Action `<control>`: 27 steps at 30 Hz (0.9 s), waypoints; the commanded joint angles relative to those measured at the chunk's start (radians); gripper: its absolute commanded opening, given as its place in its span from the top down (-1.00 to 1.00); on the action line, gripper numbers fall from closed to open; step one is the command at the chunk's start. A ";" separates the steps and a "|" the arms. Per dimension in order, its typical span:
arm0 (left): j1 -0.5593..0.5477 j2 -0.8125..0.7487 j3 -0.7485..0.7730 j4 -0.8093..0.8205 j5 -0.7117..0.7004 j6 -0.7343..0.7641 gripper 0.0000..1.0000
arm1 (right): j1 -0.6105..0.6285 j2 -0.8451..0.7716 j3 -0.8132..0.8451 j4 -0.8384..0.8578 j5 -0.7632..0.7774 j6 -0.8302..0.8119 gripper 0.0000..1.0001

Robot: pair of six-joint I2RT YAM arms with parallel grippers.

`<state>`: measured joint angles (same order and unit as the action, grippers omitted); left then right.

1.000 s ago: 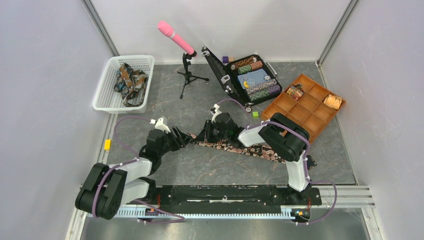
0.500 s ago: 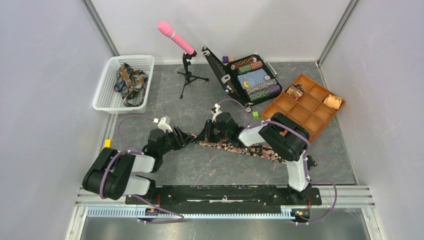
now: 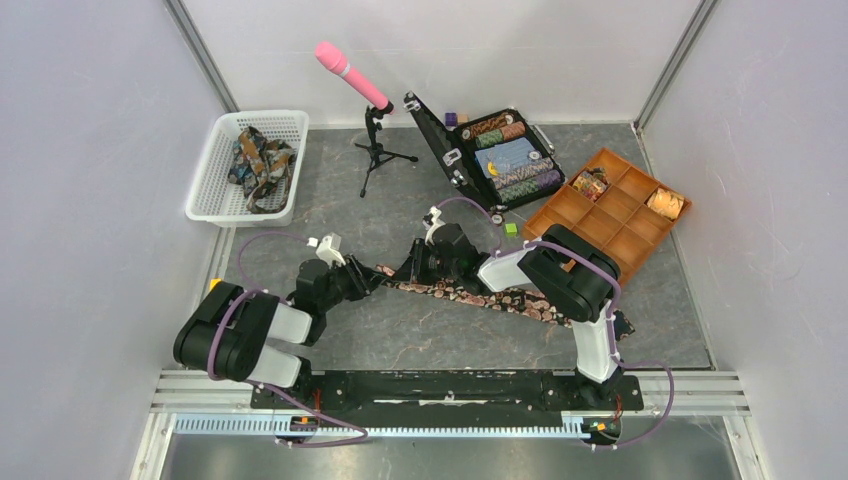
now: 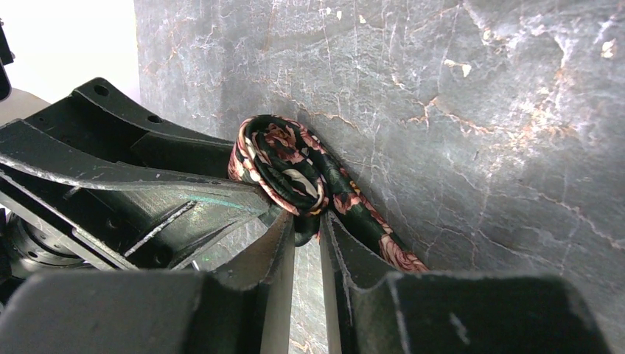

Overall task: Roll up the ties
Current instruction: Roll the tie at the center of the board.

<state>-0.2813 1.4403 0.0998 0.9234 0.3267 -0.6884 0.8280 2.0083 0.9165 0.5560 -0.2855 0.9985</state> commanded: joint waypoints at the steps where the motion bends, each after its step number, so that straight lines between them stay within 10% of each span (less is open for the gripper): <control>1: -0.004 0.005 0.016 0.053 0.052 -0.019 0.24 | -0.010 0.023 0.014 -0.059 0.022 -0.015 0.53; 27: -0.009 -0.214 0.126 -0.365 -0.116 0.051 0.38 | -0.009 -0.362 -0.083 -0.232 0.066 -0.274 -0.03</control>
<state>-0.2836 1.2690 0.1875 0.6350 0.2584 -0.6872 0.8227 1.7443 0.8883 0.3431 -0.2592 0.7937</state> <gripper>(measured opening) 0.317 0.516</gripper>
